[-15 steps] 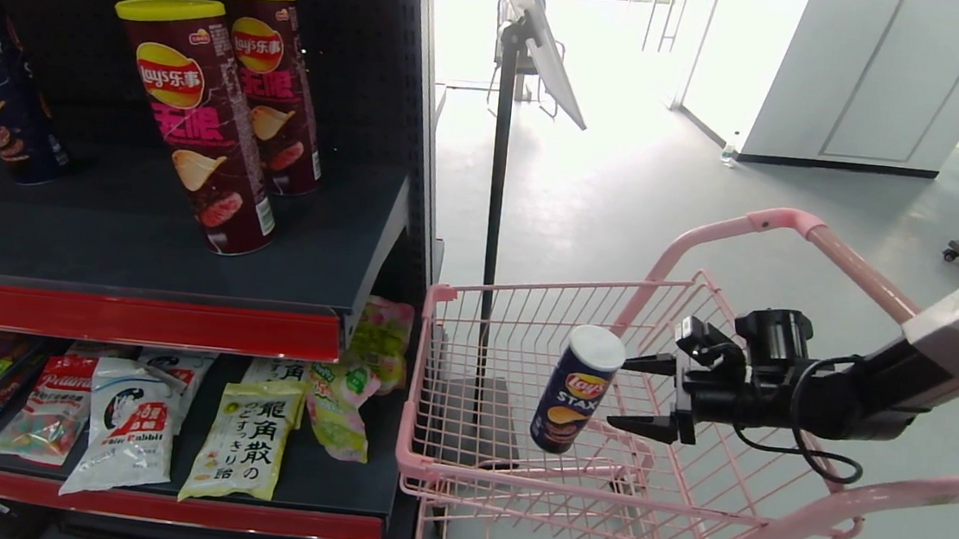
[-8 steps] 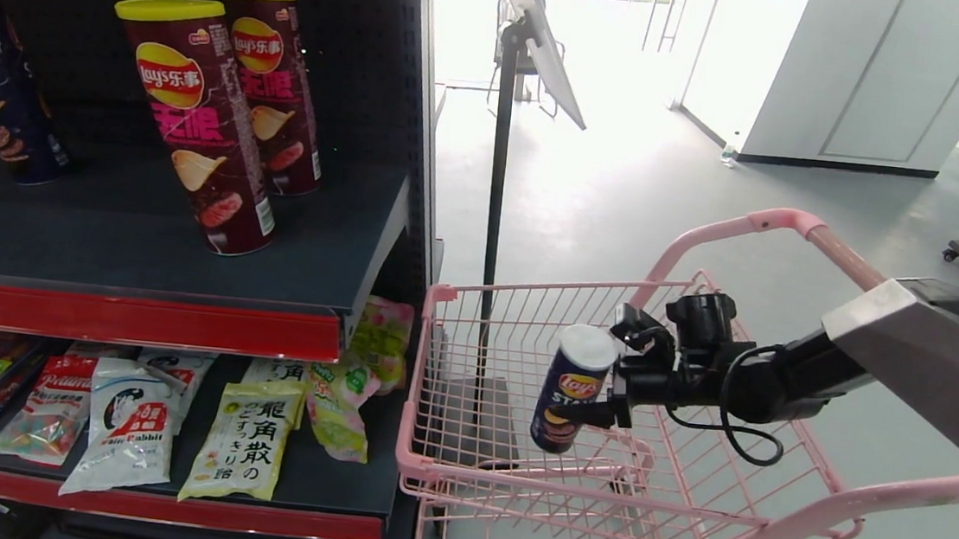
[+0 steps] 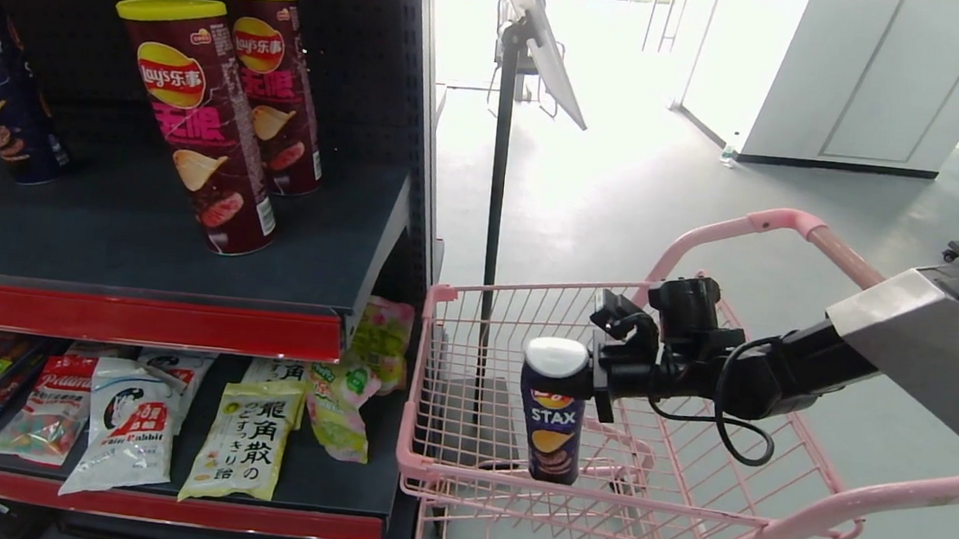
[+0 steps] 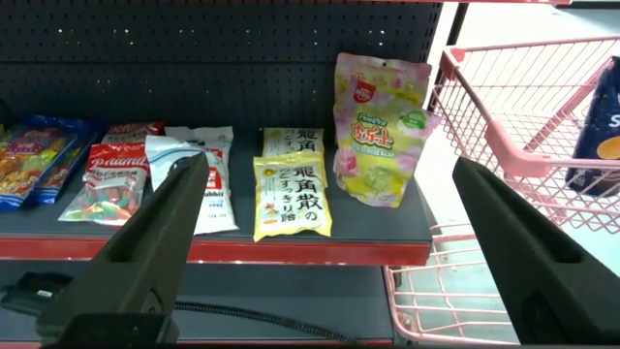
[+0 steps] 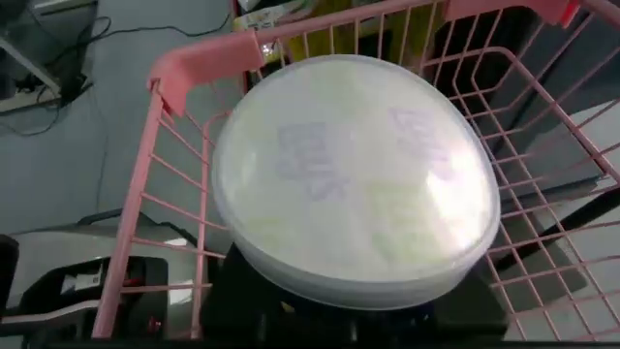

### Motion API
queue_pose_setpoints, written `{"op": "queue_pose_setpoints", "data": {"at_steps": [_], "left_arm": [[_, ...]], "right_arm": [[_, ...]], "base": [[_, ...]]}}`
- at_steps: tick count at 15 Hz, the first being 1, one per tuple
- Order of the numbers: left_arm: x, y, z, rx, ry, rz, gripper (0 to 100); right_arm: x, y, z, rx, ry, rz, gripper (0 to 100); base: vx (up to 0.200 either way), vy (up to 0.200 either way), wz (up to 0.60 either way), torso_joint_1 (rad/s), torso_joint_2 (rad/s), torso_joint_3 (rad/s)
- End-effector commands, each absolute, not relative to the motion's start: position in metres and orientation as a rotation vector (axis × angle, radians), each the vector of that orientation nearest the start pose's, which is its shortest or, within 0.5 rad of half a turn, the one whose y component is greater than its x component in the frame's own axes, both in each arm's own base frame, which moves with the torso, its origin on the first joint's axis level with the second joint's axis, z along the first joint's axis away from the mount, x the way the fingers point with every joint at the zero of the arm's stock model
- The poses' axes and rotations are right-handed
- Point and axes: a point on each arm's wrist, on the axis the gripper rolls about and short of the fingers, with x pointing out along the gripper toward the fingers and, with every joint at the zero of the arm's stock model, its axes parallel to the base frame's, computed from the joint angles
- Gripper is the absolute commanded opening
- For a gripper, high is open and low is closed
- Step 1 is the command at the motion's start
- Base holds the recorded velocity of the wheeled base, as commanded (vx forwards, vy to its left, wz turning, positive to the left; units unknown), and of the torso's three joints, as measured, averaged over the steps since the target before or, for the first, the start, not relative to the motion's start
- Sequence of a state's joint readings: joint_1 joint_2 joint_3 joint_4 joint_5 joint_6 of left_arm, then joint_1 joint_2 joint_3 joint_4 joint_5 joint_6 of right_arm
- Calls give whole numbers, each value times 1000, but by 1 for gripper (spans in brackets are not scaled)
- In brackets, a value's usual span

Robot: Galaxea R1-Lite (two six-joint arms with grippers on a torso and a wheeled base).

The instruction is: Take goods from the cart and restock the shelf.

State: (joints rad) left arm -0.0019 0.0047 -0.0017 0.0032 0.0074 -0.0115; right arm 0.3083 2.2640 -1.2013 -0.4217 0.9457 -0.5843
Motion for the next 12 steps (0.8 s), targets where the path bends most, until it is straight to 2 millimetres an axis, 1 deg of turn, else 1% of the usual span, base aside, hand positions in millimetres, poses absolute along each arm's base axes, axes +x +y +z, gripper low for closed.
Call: {"op": "queue_pose_setpoints", "data": {"at_steps": [1, 2, 3, 4, 5, 6, 7, 8, 9, 10, 11, 12], "left_arm": [[-23, 0, 76, -12, 6, 6, 100], [-23, 0, 76, -11, 6, 5, 100], [-23, 0, 76, -11, 6, 6, 100], [-23, 0, 76, -11, 6, 6, 100], [-23, 0, 76, -12, 6, 6, 100], [-23, 0, 76, -12, 6, 6, 100], [-23, 0, 76, -12, 6, 6, 100], [-23, 0, 76, -11, 6, 6, 100], [-22, 0, 76, -11, 8, 6, 100], [-23, 0, 76, -11, 6, 6, 100], [-23, 0, 76, -12, 6, 6, 100], [-23, 0, 76, -11, 6, 6, 100]], "right_arm": [[388, 143, 74, -288, 241, 1344, 0], [386, 143, 99, -314, 172, 1332, 0], [383, 141, 128, -333, 99, 1317, 0], [376, 137, 157, -328, 50, 1297, 0], [365, 131, 185, -302, 18, 1278, 0], [348, 122, 213, -286, -21, 1256, 0], [340, 119, 225, -282, -41, 1249, 0], [323, 114, 247, -288, -94, 1243, 0], [310, 109, 257, -302, -120, 1233, 0], [286, 99, 272, -300, -140, 1199, 0], [270, 96, 278, -301, -150, 1177, 0], [260, 94, 281, -305, -159, 1175, 0]], "base": [[0, 0, 0, 0, 0, 0], [0, 0, 0, 0, 0, 0], [0, 0, 0, 0, 0, 0], [0, 0, 0, 0, 0, 0], [0, 0, 0, 0, 0, 0], [0, 0, 0, 0, 0, 0], [0, 0, 0, 0, 0, 0], [0, 0, 0, 0, 0, 0], [0, 0, 0, 0, 0, 0], [0, 0, 0, 0, 0, 0], [0, 0, 0, 0, 0, 0], [0, 0, 0, 0, 0, 0]]}}
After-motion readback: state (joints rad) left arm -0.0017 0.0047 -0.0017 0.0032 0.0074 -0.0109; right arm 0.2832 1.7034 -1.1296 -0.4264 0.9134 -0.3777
